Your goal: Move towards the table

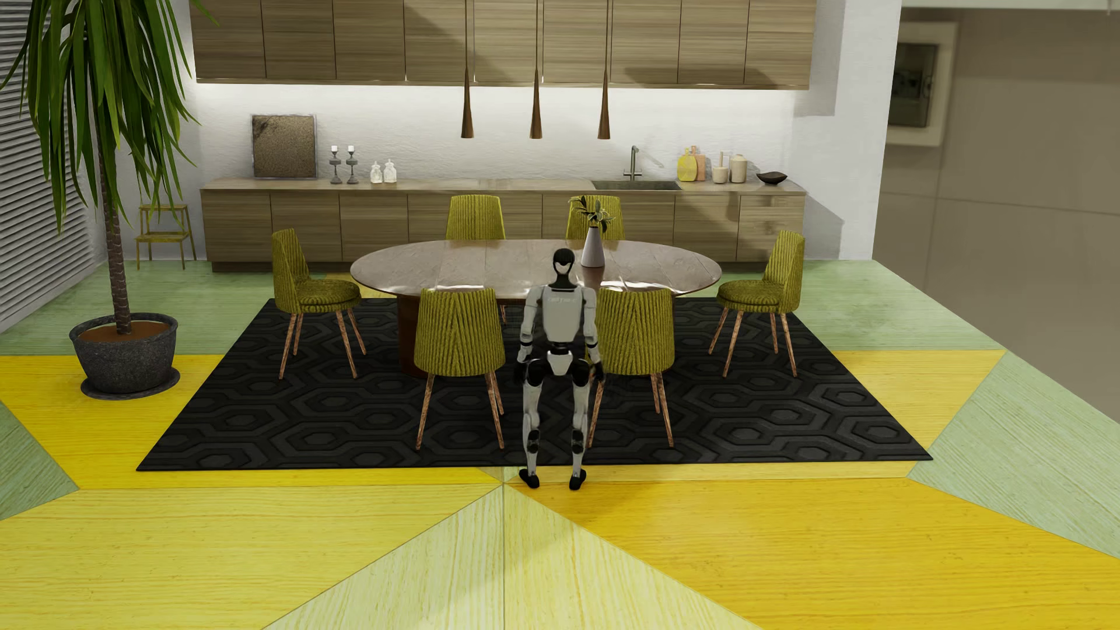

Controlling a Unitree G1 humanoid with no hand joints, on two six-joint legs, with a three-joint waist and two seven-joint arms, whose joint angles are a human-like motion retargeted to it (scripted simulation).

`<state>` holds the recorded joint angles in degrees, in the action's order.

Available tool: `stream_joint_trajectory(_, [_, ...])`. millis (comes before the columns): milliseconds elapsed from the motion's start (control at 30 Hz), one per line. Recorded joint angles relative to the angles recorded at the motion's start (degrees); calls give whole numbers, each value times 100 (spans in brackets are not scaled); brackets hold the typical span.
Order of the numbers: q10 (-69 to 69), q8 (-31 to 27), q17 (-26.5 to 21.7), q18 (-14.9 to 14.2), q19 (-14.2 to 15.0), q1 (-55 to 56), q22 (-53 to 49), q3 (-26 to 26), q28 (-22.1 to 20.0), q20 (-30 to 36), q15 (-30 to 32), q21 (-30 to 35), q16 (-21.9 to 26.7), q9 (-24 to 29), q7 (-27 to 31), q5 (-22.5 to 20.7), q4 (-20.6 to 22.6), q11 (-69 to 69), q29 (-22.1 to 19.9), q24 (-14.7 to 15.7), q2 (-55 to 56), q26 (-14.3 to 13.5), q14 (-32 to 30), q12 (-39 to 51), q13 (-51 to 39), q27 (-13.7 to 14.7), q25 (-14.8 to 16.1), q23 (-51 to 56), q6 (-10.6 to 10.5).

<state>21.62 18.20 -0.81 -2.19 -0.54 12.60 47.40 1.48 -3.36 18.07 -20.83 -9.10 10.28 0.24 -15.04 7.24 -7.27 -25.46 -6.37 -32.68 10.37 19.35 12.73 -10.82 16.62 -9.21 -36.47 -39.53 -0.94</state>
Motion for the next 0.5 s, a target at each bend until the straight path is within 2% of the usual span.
stream_joint_trajectory(133, [67, 421, -203, 110, 130, 125, -798, -43, -396, 20, 71, 363, 110, -45, 371, 232, 282, 213, 446, -12, -221, -300, -12, 624, -31, -179, -418, -382, 61])
stream_joint_trajectory(233, [81, 570, -396, 179, 203, 206, -1547, -51, -500, 18, 37, 538, 116, -57, 520, 382, 455, 220, 516, 33, -236, -606, 17, 742, -109, -81, -492, -289, 98])
stream_joint_trajectory(300, [125, 546, -488, 238, 234, 260, -1801, -55, -498, 24, -37, 589, 88, -56, 523, 486, 545, 116, 451, 54, -161, -671, 56, 700, -202, -32, -439, -153, 128])
stream_joint_trajectory(400, [146, 433, -524, 316, 315, 299, -1665, -79, -409, 81, -29, 675, 87, -62, 418, 568, 609, 94, 296, 82, -69, -557, 99, 559, -352, 66, -301, 82, 161])
stream_joint_trajectory(500, [142, 225, -506, 379, 382, 305, -994, -115, -256, 116, 41, 922, 99, -51, 214, 573, 594, 112, 249, 193, 44, -220, 137, 328, -450, 191, -201, 309, 172])
